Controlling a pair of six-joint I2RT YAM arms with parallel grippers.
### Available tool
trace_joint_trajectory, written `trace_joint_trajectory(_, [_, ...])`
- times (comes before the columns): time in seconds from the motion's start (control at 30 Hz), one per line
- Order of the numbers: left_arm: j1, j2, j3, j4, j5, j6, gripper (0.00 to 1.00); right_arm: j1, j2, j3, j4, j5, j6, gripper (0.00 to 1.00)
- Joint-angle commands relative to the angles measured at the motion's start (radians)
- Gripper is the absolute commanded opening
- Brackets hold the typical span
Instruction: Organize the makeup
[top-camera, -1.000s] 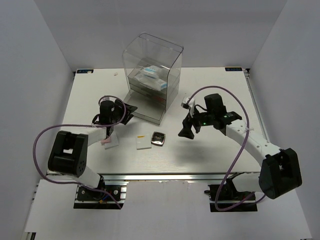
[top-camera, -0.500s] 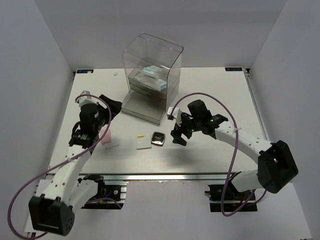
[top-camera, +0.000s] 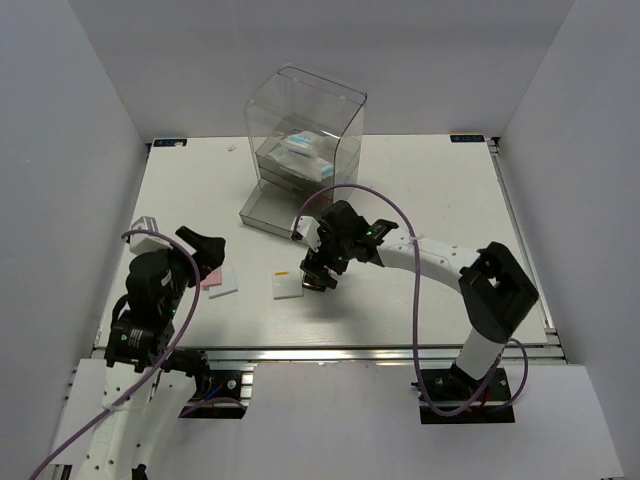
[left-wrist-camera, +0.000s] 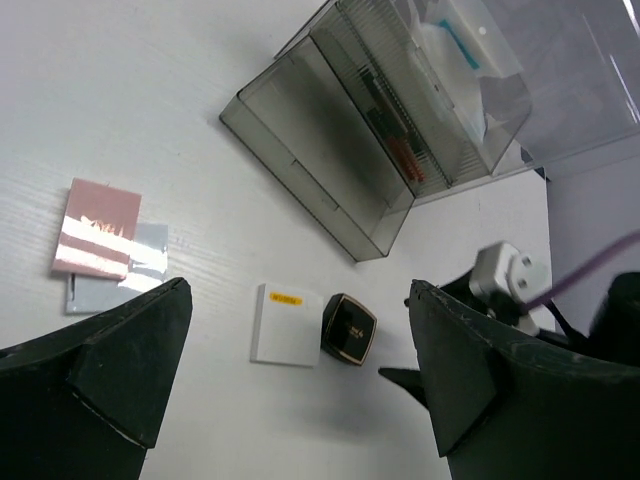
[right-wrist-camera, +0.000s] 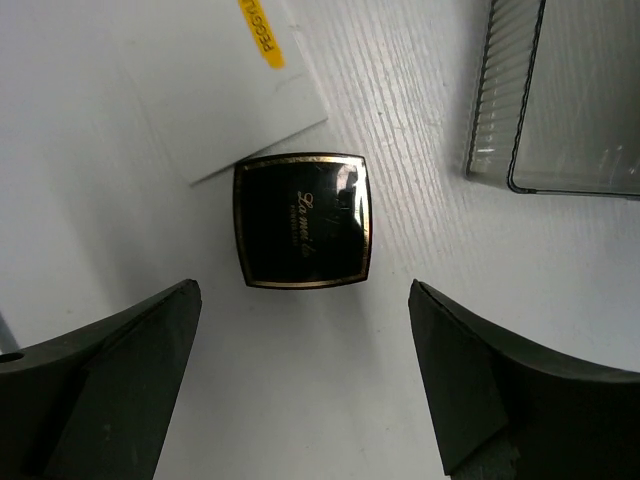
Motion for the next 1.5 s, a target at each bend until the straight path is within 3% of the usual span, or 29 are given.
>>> trace_joint_trajectory(0.0, [0.005, -0.06, 0.022, -0.132, -0.006, 0.003, 0.98, 0.007, 0.04, 0.06, -0.046, 0.071, 0.024, 0.89])
trace_joint_trajectory(0.2, [0.005, -0.133, -0.004, -0.169, -0.023, -0.043, 0.98, 0.021, 0.137, 0.14, -0.101, 0.083, 0.042, 0.89])
trace_joint_trajectory(0.83, [0.005, -0.138, -0.099, -0.12, 0.023, -0.093, 0.98, 0.035, 0.225, 0.057, 0.0, 0.105, 0.015, 0.87])
trace_joint_trajectory(1.13, [0.005, -0.141, -0.142, -0.094, 0.058, -0.103, 0.98, 0.038, 0.193, -0.021, 0.049, 0.088, -0.053, 0.55])
trace_joint_trajectory(1.23, [0.005, -0.139, -0.156, -0.081, 0.074, -0.103, 0.98, 0.04, 0.148, -0.049, 0.053, 0.086, -0.07, 0.37])
trace_joint_trajectory(1.27, [0.005, -0.139, -0.165, -0.074, 0.077, -0.105, 0.98, 0.04, 0.128, -0.058, 0.056, 0.086, -0.083, 0.25])
trace_joint_trajectory(1.47, [0.005, -0.129, -0.214, -0.022, 0.113, -0.132, 0.98, 0.038, -0.071, -0.092, 0.059, -0.006, -0.14, 0.02])
